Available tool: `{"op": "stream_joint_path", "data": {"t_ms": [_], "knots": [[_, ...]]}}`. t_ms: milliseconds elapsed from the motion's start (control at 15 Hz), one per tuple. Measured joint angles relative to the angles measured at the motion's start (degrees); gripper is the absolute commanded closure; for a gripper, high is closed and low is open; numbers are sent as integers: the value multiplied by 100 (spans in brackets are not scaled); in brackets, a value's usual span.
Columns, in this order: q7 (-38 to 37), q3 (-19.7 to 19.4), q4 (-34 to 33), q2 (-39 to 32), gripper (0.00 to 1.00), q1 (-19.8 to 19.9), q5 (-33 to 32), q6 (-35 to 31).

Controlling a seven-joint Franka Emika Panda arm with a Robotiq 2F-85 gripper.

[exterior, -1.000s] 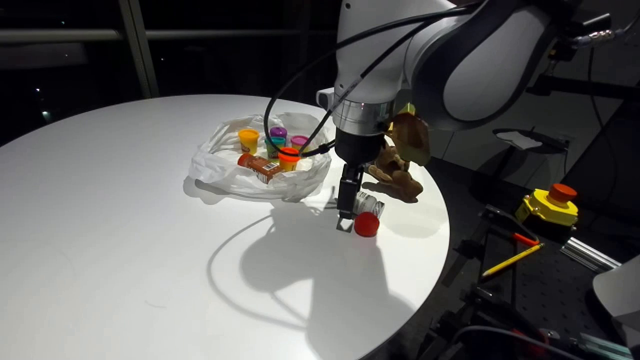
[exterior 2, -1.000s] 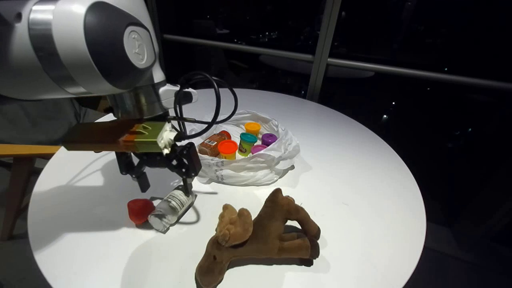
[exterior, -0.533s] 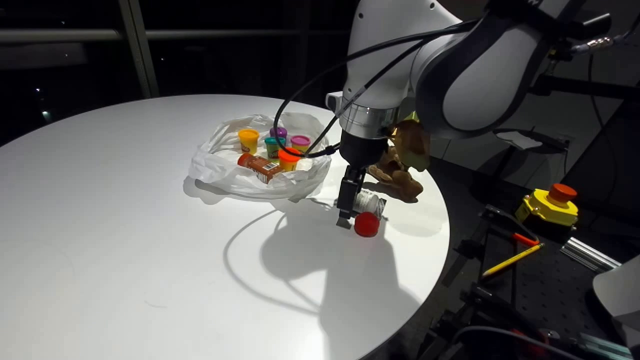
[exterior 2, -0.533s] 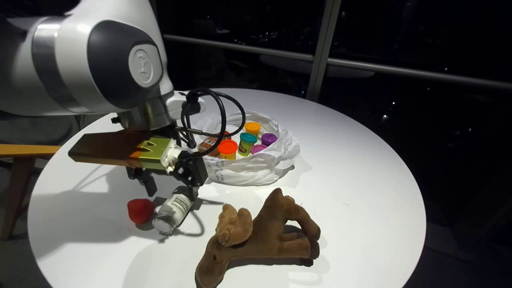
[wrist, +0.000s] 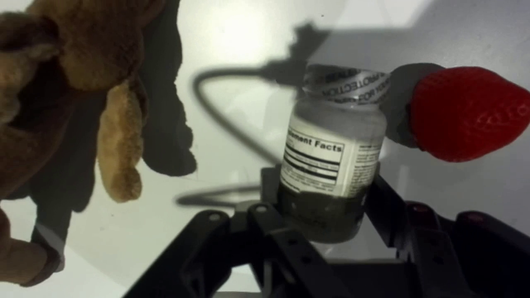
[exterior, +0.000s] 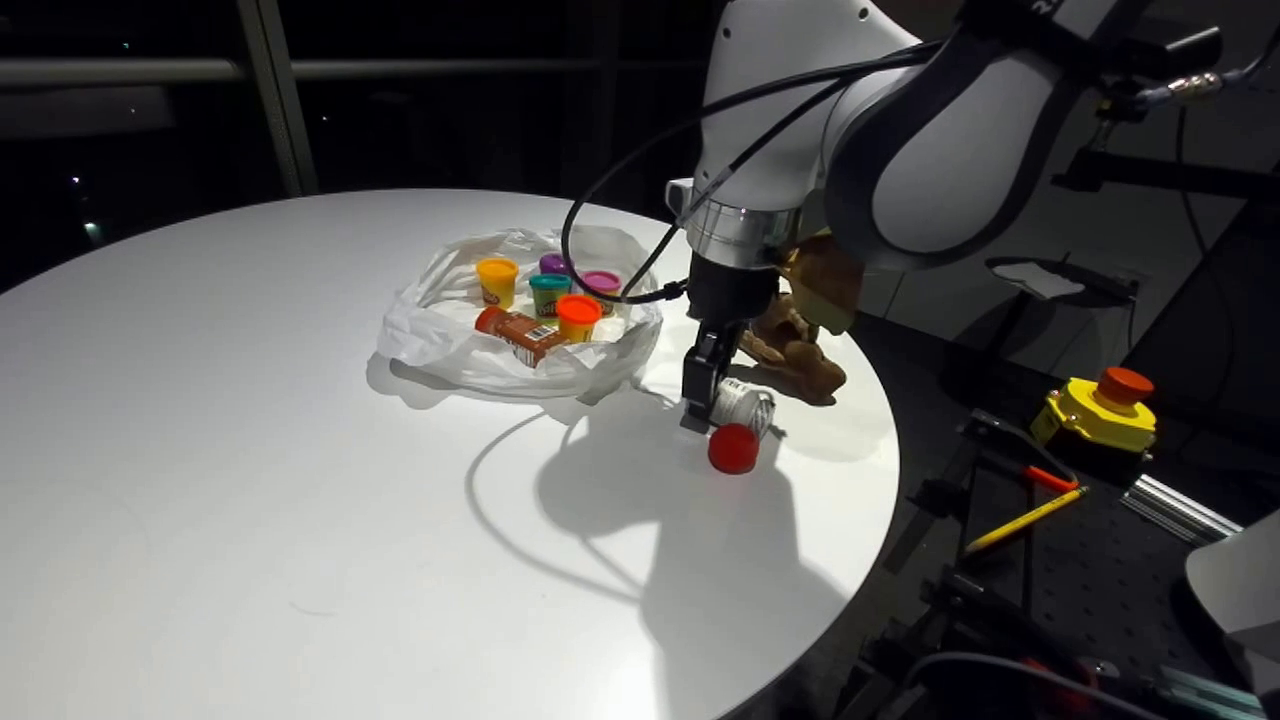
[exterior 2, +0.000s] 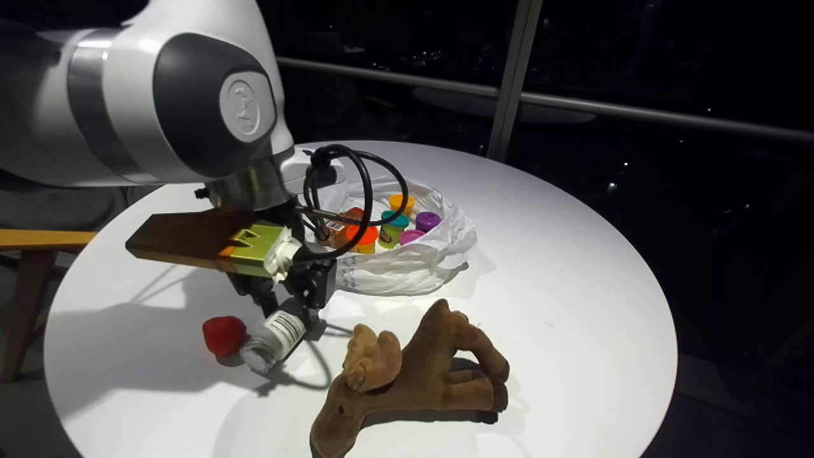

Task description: Put the things on the table in the plastic bag

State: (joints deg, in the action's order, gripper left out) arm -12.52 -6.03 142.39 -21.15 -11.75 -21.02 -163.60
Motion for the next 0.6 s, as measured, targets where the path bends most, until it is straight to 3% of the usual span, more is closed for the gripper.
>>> {"op": "stream_joint_path", "data": {"t_ms": [267, 600], "knots": [[-285, -129, 23, 202, 72, -212, -4, 253], [-695, 65, -492, 977, 72, -504, -27, 1685]]}}
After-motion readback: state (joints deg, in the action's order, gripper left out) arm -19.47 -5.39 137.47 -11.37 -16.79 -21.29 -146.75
